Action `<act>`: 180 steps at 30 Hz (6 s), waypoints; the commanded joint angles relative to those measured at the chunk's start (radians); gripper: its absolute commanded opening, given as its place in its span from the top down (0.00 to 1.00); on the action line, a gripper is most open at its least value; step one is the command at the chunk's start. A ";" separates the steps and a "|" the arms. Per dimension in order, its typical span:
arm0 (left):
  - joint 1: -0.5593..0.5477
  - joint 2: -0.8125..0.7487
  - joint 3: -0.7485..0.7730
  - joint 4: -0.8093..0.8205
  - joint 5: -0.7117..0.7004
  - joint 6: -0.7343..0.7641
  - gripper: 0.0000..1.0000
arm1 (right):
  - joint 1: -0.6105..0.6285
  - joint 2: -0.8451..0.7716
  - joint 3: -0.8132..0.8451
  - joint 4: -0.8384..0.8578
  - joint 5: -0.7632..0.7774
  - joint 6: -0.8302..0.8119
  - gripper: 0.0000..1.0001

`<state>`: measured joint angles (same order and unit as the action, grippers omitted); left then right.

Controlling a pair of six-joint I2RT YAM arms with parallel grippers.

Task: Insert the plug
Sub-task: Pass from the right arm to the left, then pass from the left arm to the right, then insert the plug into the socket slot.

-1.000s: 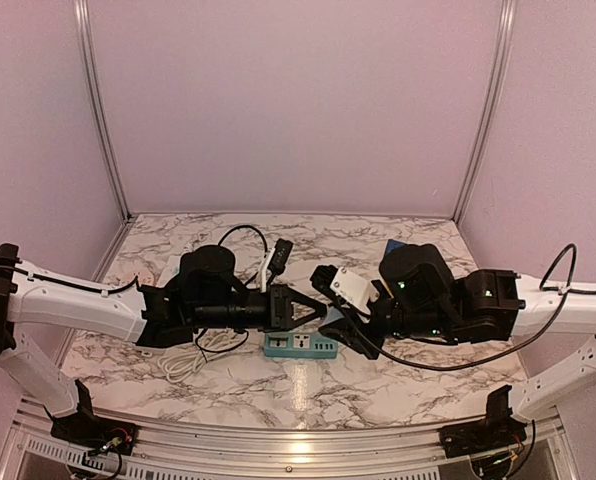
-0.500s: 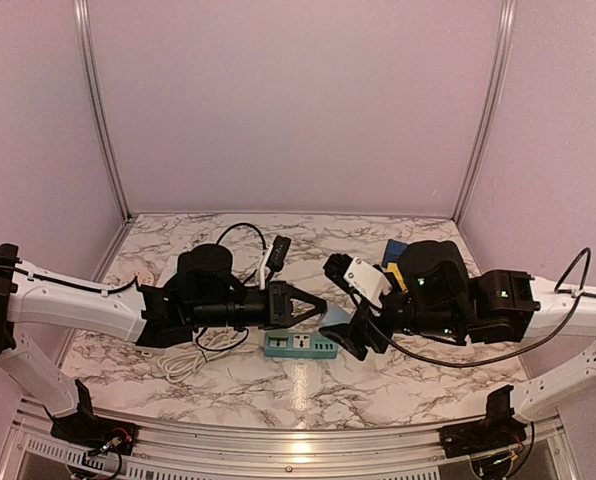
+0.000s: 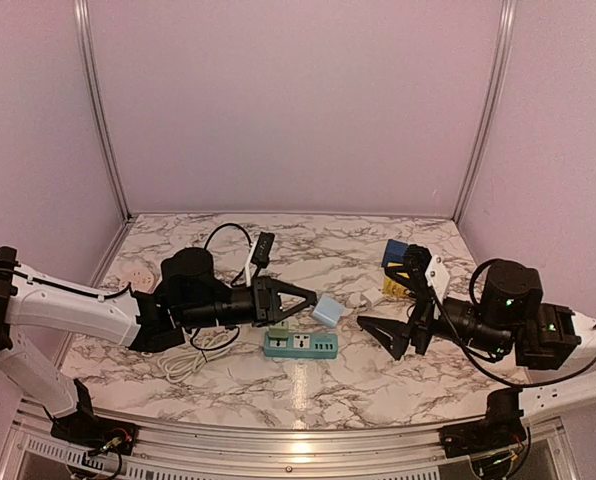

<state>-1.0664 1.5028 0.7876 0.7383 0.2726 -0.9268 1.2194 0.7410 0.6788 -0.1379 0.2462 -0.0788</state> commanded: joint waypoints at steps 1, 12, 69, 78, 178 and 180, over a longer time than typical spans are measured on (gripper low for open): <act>0.006 -0.041 -0.030 0.170 0.036 -0.032 1.00 | 0.005 -0.050 -0.040 0.128 0.013 0.039 0.01; 0.006 -0.025 -0.071 0.329 0.049 -0.104 1.00 | 0.005 0.014 -0.132 0.322 0.016 -0.014 0.03; -0.018 -0.126 -0.226 0.628 0.081 0.156 1.00 | -0.096 0.455 -0.051 0.935 -0.569 0.882 0.62; -0.038 -0.167 -0.239 0.547 0.047 0.240 1.00 | -0.100 0.495 -0.048 0.987 -0.596 0.953 0.73; -0.076 -0.663 -0.571 0.050 -0.475 0.295 0.01 | -0.153 1.149 0.928 -0.805 -0.043 -0.417 1.00; -0.076 -0.667 -0.578 0.052 -0.479 0.295 0.01 | -0.152 1.186 0.965 -0.809 -0.022 -0.430 1.00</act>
<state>-1.1412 0.8574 0.2245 0.7876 -0.1871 -0.6422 1.0721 1.8778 1.5627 -0.9176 0.1745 -0.4469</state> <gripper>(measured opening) 0.989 0.196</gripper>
